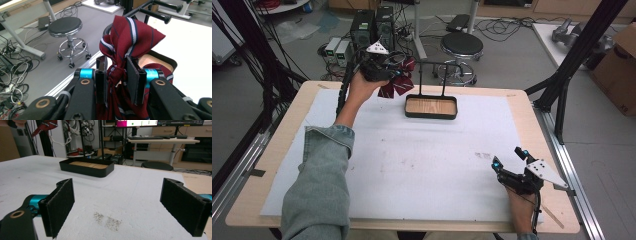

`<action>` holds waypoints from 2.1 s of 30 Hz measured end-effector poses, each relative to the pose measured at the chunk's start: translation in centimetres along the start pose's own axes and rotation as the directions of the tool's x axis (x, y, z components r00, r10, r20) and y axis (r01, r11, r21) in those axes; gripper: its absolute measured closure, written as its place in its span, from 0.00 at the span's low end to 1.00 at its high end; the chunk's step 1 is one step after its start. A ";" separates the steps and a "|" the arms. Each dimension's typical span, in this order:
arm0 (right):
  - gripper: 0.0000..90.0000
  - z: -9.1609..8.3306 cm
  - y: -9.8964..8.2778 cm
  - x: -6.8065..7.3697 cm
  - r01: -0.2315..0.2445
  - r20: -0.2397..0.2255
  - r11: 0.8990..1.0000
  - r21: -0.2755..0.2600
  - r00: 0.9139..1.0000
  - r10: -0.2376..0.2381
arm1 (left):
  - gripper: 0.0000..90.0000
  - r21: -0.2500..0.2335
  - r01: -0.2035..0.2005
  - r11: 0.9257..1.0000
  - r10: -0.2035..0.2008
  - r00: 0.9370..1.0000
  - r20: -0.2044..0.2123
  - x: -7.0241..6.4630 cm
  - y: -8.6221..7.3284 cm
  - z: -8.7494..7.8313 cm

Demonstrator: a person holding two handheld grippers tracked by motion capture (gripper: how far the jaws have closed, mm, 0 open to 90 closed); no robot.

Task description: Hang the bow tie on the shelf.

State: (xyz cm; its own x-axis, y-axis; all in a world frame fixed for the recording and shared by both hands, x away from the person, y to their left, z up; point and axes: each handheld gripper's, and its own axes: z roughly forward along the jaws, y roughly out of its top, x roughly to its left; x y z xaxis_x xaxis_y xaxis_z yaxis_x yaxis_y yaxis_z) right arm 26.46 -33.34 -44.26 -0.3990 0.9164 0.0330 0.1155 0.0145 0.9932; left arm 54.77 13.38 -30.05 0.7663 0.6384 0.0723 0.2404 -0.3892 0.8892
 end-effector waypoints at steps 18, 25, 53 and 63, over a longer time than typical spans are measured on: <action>0.13 0.0 0.0 0.0 -0.009 -0.003 1.000 0.011 1.000 0.009 | 0.79 0.009 0.010 1.000 -0.009 0.999 -0.038 -1.0 -2.4 2.8; 0.13 0.1 0.0 0.0 -0.009 -0.004 1.000 0.012 1.000 0.009 | 0.79 -0.006 0.021 1.000 -0.021 0.999 -0.050 -1.3 -3.0 4.1; 0.13 0.1 0.0 -0.1 -0.009 -0.002 1.000 0.018 1.000 0.009 | 0.69 -0.008 0.024 1.000 -0.025 0.996 -0.086 -1.7 -3.4 5.4; 0.13 0.1 0.0 -0.1 -0.009 -0.001 1.000 0.018 1.000 0.009 | 0.60 -0.017 0.035 0.999 -0.036 0.996 -0.085 -1.4 -3.2 4.7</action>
State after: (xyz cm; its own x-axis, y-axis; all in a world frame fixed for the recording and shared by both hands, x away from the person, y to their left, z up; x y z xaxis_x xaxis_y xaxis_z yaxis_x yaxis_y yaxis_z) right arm 26.61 -33.35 -44.31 -0.3986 0.9162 0.0419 0.1354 0.0136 0.9907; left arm 55.73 10.64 -35.14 0.7037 0.7062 0.0779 0.2571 -0.3553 0.8987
